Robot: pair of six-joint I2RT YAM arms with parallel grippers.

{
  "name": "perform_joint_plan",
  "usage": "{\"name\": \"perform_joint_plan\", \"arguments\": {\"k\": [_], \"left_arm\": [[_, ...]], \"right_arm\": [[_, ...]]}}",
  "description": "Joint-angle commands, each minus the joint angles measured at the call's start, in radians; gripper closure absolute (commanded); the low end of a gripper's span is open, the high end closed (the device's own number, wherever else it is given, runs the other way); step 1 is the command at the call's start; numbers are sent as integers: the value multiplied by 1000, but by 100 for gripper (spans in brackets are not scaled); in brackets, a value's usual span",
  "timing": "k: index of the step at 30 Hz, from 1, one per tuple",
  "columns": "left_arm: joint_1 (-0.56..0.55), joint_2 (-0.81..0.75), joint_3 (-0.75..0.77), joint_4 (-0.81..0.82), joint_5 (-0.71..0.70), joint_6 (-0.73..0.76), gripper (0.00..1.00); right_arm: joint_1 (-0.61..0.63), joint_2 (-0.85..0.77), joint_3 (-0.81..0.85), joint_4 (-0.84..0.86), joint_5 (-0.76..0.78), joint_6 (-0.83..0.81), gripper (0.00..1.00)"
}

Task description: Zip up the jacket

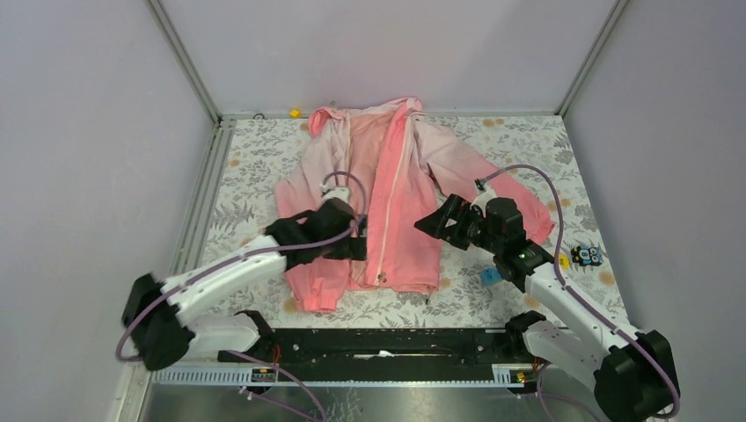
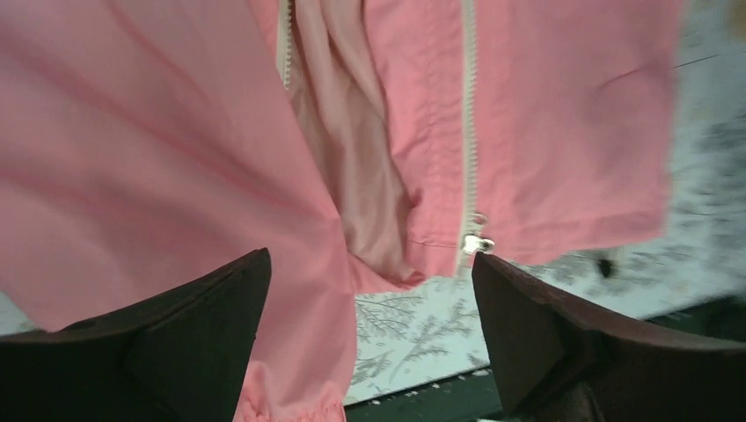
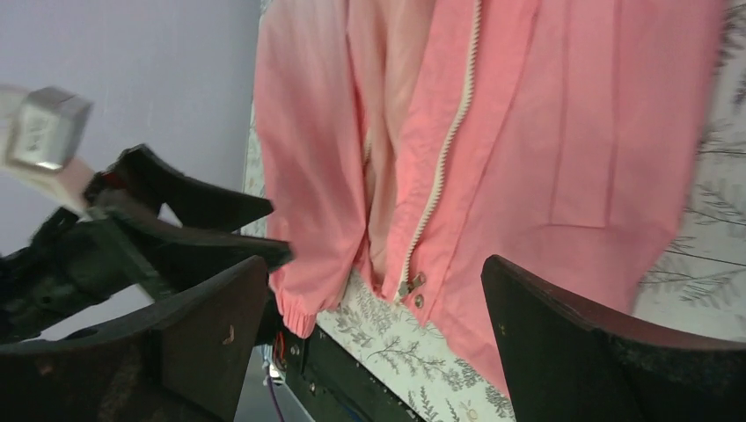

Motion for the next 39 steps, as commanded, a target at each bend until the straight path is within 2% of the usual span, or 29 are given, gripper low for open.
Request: {"name": "perform_joint_plan", "arguments": {"k": [1,3,7,15,18,19,20,22,24,26,28,30,32,35,37,39], "left_arm": [[-182,224,135,-235,-451,-165,8],[-233,310,171,-286,-504,-204,16],[-275,389,192,-288,-501,-223,27],[-296,473,132,-222,-418,-251,31],[-297,490,116,-210,-434,-255,33],[-297,496,116,-223,-451,-267,36],[-296,500,120,-243,-472,-285,44],[-296,491,126,-281,-520,-322,68],[-291,465,123,-300,-544,-339,80],[-276,437,135,-347,-572,-367,98],[-252,367,150,-426,-623,-416,100],[-186,257,145,-449,-625,-402,100],[-65,117,113,-385,-556,-314,100],[244,-98,33,-279,-432,-166,100],[431,-210,38,-274,-430,-147,100],[559,-293,57,-280,-435,-179,100]], "right_arm": [[54,-4,-12,134,-4,15,1],[55,-15,-23,130,29,12,3],[54,-67,-26,94,86,-12,3],[55,-148,-67,100,133,-6,2],[55,-155,-82,107,134,1,2],[55,-154,-83,106,133,1,2],[55,-153,-84,104,131,0,2],[55,-147,-84,100,125,-1,2],[55,-140,-84,100,120,2,2],[55,-134,-84,106,116,2,2],[55,-118,-83,115,111,-4,2],[54,-84,-74,112,100,-20,3],[63,-23,-47,96,74,-46,3],[107,89,9,67,55,-78,5],[153,157,36,85,42,-80,7],[204,209,43,138,38,-60,8]]}}
